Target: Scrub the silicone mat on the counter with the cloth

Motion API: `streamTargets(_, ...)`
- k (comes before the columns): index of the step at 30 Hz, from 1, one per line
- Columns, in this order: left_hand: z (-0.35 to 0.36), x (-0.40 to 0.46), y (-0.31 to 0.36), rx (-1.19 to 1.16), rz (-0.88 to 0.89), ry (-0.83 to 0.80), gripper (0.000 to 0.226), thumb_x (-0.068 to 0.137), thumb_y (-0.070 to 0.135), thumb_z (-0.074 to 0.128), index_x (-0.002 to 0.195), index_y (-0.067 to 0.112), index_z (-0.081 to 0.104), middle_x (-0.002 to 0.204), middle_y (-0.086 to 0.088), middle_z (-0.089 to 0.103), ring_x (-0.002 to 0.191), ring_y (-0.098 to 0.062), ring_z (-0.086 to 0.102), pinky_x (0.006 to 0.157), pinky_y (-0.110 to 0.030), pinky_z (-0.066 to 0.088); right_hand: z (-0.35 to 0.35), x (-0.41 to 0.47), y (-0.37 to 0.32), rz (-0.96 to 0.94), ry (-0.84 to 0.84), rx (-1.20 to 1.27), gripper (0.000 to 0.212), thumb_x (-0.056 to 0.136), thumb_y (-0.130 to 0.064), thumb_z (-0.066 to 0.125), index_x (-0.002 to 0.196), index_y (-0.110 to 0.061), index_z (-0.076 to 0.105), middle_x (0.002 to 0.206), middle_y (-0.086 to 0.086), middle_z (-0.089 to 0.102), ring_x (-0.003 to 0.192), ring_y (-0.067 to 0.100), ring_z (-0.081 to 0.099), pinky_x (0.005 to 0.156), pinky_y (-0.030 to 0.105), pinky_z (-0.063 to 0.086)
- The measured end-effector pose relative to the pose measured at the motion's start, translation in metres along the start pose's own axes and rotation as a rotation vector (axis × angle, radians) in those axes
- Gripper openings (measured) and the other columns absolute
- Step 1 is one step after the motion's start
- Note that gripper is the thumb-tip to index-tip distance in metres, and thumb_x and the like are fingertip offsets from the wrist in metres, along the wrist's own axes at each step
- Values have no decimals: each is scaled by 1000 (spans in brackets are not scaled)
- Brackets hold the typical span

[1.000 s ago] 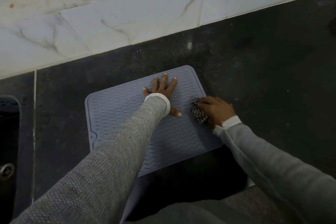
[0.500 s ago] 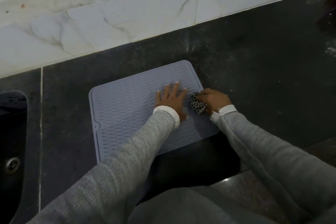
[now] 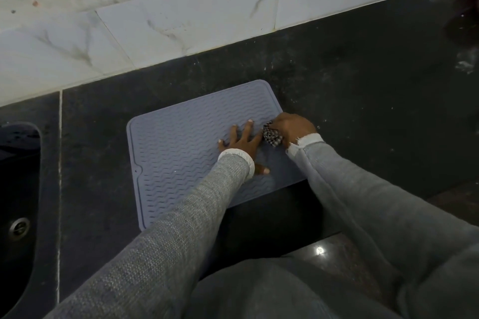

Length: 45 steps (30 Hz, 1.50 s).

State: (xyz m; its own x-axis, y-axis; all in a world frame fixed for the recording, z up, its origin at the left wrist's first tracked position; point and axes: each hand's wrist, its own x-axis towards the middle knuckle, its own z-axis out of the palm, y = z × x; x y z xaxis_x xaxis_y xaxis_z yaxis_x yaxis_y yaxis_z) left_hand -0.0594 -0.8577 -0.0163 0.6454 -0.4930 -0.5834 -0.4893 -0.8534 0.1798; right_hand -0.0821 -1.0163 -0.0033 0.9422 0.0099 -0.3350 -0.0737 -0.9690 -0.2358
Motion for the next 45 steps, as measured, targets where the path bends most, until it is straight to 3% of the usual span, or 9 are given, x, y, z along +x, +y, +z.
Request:
streamTargets(3,1,0,-1,0,4,7,111,70,61,69,147,42,-9,155,7,-26,142,-36,-21,110,-68,3,19,-36,13,-17,34,-64,48,79,-21,69,124,-17,57,129,7,51,115,30,50,96,40,45)
streamTargets(7,2,2,-1,-5,2,-2,112,71,61,69,147,43,-10,154,7,-27,142,-36,-22,110,-68,3,32,-69,18,-3,32,-8,43,87,-24,58,129,-21,53,135,2,47,121,26,46,100,37,42)
streamTargets(13,2,1,1,20,-7,20,111,71,61,69,148,41,-8,155,6,-25,142,-36,-20,110,-68,4,10,-32,14,-2,132,91,35,85,-23,61,119,-15,63,126,9,55,113,29,54,96,36,45)
streamTargets(15,3,1,1,20,-13,17,111,70,62,69,149,39,-5,155,7,-25,142,-36,-20,110,-68,4,5,-13,7,-29,139,79,39,83,-14,63,121,-13,61,128,11,53,114,31,52,97,38,44)
streamTargets(22,4,1,0,21,-13,16,112,71,62,68,147,42,-11,155,7,-27,142,-36,-20,109,-67,4,27,-44,4,-27,94,-30,53,75,-20,72,126,-18,55,133,4,49,121,29,45,99,40,43)
streamTargets(27,2,1,0,10,-8,-1,112,72,61,69,147,42,-12,154,6,-28,142,-35,-21,109,-68,3,40,-86,10,-50,108,29,42,86,-16,59,128,-18,54,136,3,49,124,28,45,101,40,42)
streamTargets(33,3,2,1,22,-20,15,113,70,62,69,147,42,-11,155,6,-27,142,-36,-20,109,-68,4,17,-54,3,-65,254,156,33,77,-11,69,110,-8,67,116,15,62,104,34,58,89,40,49)
streamTargets(38,6,3,0,14,-11,23,113,70,63,69,147,42,-10,155,7,-26,142,-36,-20,109,-68,4,20,-31,-7,-11,106,48,39,84,-21,62,122,-13,58,129,9,52,118,32,47,99,41,43)
streamTargets(45,3,0,0,11,-9,10,112,72,60,69,147,41,-12,154,7,-28,142,-35,-20,110,-68,4,44,-86,-2,-12,155,50,38,82,-15,64,120,-13,61,128,8,55,115,35,50,95,46,46)
